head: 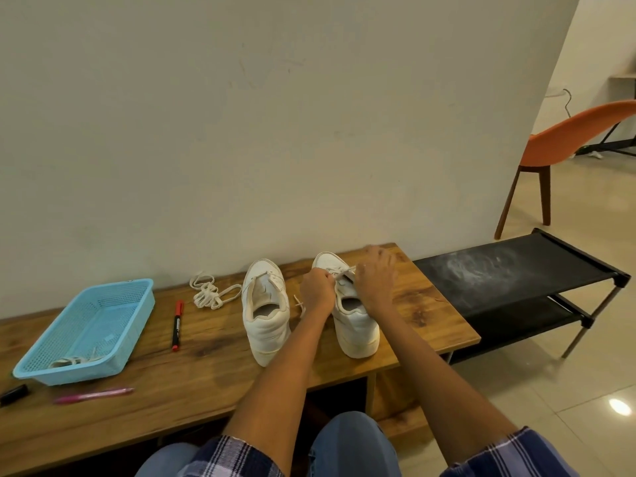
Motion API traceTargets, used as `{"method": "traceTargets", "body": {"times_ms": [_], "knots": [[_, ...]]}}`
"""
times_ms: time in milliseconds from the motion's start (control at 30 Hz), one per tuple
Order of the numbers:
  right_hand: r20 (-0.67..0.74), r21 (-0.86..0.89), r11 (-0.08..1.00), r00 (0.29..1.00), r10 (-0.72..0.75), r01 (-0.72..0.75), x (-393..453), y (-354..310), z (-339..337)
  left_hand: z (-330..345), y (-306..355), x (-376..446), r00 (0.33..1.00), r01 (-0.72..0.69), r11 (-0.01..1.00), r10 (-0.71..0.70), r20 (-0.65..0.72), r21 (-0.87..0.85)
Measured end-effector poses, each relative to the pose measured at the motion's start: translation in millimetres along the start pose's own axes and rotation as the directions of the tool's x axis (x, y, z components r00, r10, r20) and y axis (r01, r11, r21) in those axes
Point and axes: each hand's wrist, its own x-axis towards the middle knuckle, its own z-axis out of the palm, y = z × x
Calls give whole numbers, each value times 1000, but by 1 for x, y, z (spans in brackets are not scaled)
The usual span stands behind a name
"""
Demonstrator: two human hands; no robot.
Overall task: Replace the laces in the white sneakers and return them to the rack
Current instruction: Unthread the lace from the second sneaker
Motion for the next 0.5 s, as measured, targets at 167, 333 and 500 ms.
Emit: {"method": "traceTargets", "body": {"times_ms": [167,333,500], "knots": [[365,-9,975,908,-205,223,4,-4,6,2,1,1,1000,25,999,-25,-5,-27],[-157,133,987,982,107,-87,1,-3,-3,2,-1,2,1000,10,1000,-10,-6,12],[225,-46,992,968,-108,121,2,-4,2,5,-1,3,999,34,999,-34,4,-1]]}}
